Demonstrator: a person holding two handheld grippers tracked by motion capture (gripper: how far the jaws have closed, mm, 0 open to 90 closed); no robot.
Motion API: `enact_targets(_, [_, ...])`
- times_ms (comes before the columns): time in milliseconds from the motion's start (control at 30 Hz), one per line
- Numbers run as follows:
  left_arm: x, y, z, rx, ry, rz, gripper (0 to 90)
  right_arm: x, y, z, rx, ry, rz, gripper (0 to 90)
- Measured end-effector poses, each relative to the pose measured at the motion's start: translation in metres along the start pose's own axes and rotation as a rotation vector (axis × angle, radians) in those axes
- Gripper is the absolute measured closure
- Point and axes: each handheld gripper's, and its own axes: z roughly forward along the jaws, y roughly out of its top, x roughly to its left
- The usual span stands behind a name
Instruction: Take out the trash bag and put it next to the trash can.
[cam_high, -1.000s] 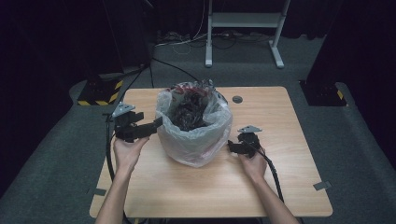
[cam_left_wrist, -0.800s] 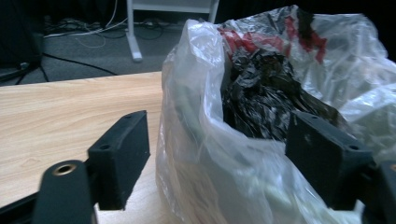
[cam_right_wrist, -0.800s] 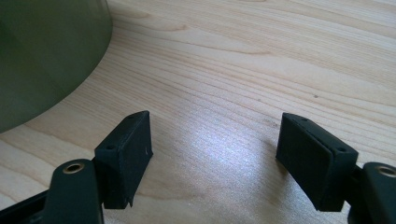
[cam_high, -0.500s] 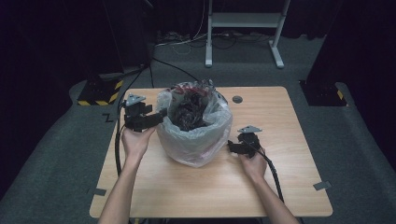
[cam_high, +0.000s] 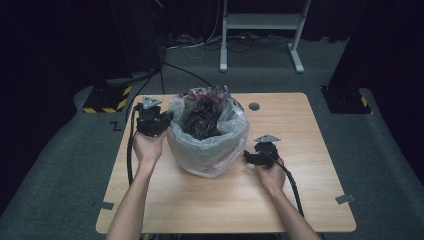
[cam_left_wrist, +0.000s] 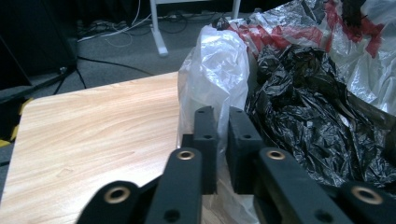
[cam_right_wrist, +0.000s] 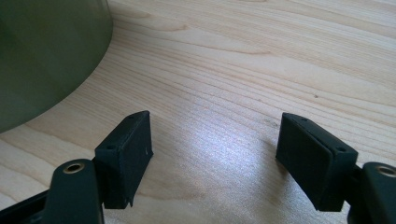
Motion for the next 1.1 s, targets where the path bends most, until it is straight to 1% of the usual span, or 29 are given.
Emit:
enact_targets(67, [0.000,0.002,0.000,0.003,-0.004,0.010,87.1,0.000,0.000,0.000,0.000,0.000,-0.001,26.3])
enact_targets(167, [-0.001,0.004,0.000,-0.005,-0.015,0.008,88.0,0.000,0.000,0.000,0.000,0.000,-0.001,26.3])
enact_targets(200, [-0.002,0.006,0.000,-0.008,-0.025,0.016,88.4,0.000,0.000,0.000,0.000,-0.001,0.001,26.0])
enact_targets(233, [-0.002,0.006,0.000,-0.008,-0.025,0.016,88.4,0.000,0.000,0.000,0.000,-0.001,0.001,26.0])
enact_targets(300, [-0.005,0.009,-0.003,-0.034,-0.062,0.014,88.6,0.000,0.000,0.000,0.002,-0.003,0.006,24.9])
enact_targets(367, [-0.005,0.012,-0.004,-0.047,-0.083,0.018,88.8,-0.001,0.001,0.001,0.004,-0.003,0.007,24.7])
enact_targets(433, [-0.006,0.014,-0.005,-0.050,-0.090,0.025,88.8,0.000,0.001,0.001,0.003,-0.003,0.007,24.6])
enact_targets(467, [-0.009,0.017,-0.005,-0.049,-0.095,0.040,88.9,0.000,0.001,0.001,0.003,-0.004,0.007,24.7])
enact_targets(500, [-0.009,0.017,-0.005,-0.049,-0.095,0.040,88.8,0.000,0.001,0.001,0.003,-0.004,0.007,24.7])
enact_targets(533, [-0.012,0.020,-0.004,-0.042,-0.101,0.053,88.9,0.000,0.001,0.001,0.003,-0.003,0.007,24.6])
enact_targets(567, [-0.012,0.020,-0.004,-0.042,-0.101,0.053,88.8,0.000,0.001,0.001,0.003,-0.003,0.007,24.6])
enact_targets(600, [-0.015,0.023,-0.003,-0.046,-0.119,0.047,88.8,-0.001,0.001,0.001,0.004,0.000,0.005,24.4])
enact_targets(633, [-0.015,0.023,-0.003,-0.046,-0.119,0.047,88.9,-0.001,0.001,0.001,0.004,0.000,0.005,24.4])
enact_targets(667, [-0.016,0.024,-0.002,-0.050,-0.129,0.041,88.8,-0.002,0.001,0.000,0.019,0.010,-0.003,24.3])
enact_targets(767, [-0.021,0.028,0.002,-0.059,-0.164,0.037,88.9,-0.001,0.002,-0.003,0.041,0.023,-0.006,25.4])
enact_targets(833, [-0.022,0.028,0.002,-0.058,-0.167,0.038,88.8,-0.003,0.003,-0.004,0.048,0.031,-0.011,27.1])
enact_targets(867, [-0.023,0.029,0.004,-0.058,-0.179,0.034,88.8,-0.006,0.002,-0.007,0.040,0.045,0.007,27.9])
enact_targets(900, [-0.023,0.029,0.004,-0.058,-0.179,0.034,88.8,-0.006,0.002,-0.007,0.040,0.045,0.007,27.9])
enact_targets(933, [-0.024,0.029,0.007,-0.052,-0.187,0.029,88.8,-0.011,0.001,-0.014,0.014,0.044,0.025,28.5])
enact_targets(1033, [-0.025,0.028,0.010,-0.045,-0.190,0.033,88.8,-0.016,0.003,-0.025,-0.017,0.044,0.028,28.8])
enact_targets(1067, [-0.025,0.028,0.010,-0.045,-0.190,0.033,88.8,-0.017,0.005,-0.031,-0.030,0.051,0.031,29.3])
enact_targets(1100, [-0.025,0.027,0.011,-0.042,-0.192,0.030,88.8,-0.017,0.005,-0.031,-0.030,0.051,0.031,29.3])
